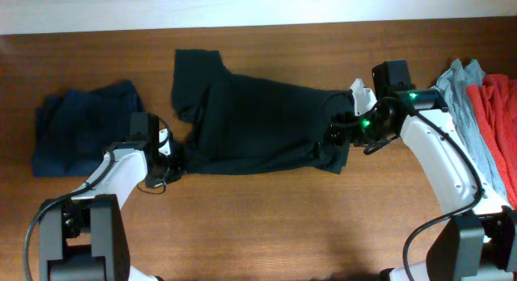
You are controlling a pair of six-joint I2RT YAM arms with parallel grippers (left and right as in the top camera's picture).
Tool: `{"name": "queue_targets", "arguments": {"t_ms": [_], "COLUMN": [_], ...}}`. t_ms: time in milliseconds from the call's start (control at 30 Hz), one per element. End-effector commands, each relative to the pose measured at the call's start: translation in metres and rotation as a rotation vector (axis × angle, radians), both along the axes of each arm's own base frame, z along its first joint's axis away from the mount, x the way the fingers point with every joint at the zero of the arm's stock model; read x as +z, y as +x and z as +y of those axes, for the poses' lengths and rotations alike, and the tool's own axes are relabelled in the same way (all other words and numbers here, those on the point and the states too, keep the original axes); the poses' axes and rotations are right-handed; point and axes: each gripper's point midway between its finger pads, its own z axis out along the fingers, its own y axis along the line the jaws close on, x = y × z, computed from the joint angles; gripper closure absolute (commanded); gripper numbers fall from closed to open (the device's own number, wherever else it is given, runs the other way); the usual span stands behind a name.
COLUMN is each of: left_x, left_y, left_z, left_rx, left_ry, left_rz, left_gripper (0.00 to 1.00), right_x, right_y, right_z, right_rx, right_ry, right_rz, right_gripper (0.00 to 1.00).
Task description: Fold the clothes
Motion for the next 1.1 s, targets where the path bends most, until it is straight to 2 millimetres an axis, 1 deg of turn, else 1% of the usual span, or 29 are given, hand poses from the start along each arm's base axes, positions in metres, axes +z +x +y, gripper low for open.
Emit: {"name": "queue_targets", "arguments": {"t_ms": [0,200,233,267,333,400,433,500,533,567,600,633,733,800,867,900,967,1000,1067], "left_x": [0.013,0.047,0.049,0.052,0.054,0.054,0.054,0.054,0.054,0.054,0.054,0.054,0.054,0.054,0.054,0.054,0.054,0.054,0.054], "left_y": [-0.021,-0.063,-0.066,-0.071,-0.079,-0.080,-0.080,-0.079,-0.078,-0.077,-0.076,-0.076,-0.076,-0.076,-0.076,-0.076,-0.076,-0.076,-0.076], "left_z": [-0.003,-0.004,-0.004,-0.005,-0.005,-0.005,-0.005,-0.005,-0.005,-0.005,-0.005,-0.005,-0.005,-0.005,-0.005,-0.005,-0.005,-0.005,-0.005], "left_rx": [-0.004,-0.003,-0.002,0.001,0.001,0.001,0.001,0.001,0.001,0.001,0.001,0.001,0.001,0.001,0.001,0.001,0.001,0.001,0.001], "left_ry": [-0.016,-0.019,-0.019,-0.019,-0.020,-0.020,-0.020,-0.020,-0.020,-0.020,-0.020,-0.020,-0.020,-0.020,-0.019,-0.019,-0.019,-0.019,-0.019], "left_rz": [0.060,0.145,0.150,0.161,0.188,0.194,0.194,0.188,0.183,0.179,0.176,0.176,0.176,0.176,0.176,0.176,0.176,0.176,0.176], "left_gripper": [0.99,0.99,0.99,1.00,1.00,0.99,1.00,1.00,0.99,0.99,1.00,0.99,0.99,1.00,1.00,1.00,0.99,1.00,0.99], "right_x": [0.002,0.000,-0.001,-0.005,-0.021,-0.036,-0.049,-0.059,-0.071,-0.076,-0.083,-0.087,-0.097,-0.102,-0.106,-0.107,-0.108,-0.108,-0.108], "right_y": [0.000,-0.001,-0.002,-0.005,-0.013,-0.020,-0.025,-0.027,-0.025,-0.022,-0.018,-0.015,-0.006,-0.003,-0.001,0.000,0.000,0.000,0.000], "right_z": [0.000,0.000,0.000,0.000,-0.001,-0.001,0.001,0.006,0.014,0.018,0.028,0.032,0.035,0.032,0.024,0.018,0.014,0.014,0.014], "right_rx": [-0.003,-0.003,-0.003,-0.003,-0.003,-0.006,-0.007,0.004,0.027,0.041,0.094,0.116,0.138,0.122,0.093,0.079,0.050,0.051,0.051], "right_ry": [-0.008,-0.008,-0.009,-0.010,-0.013,-0.015,-0.008,0.006,0.013,0.009,0.003,-0.007,-0.078,-0.131,-0.202,-0.242,-0.259,-0.260,-0.260], "right_rz": [0.002,0.008,0.012,0.024,0.075,0.129,0.173,0.197,0.206,0.200,0.174,0.157,0.119,0.112,0.109,0.105,0.113,0.112,0.113], "right_gripper": [0.28,0.28,0.28,0.28,0.28,0.28,0.28,0.28,0.29,0.29,0.29,0.32,0.35,0.41,0.49,0.67,0.80,0.82,0.90]}}
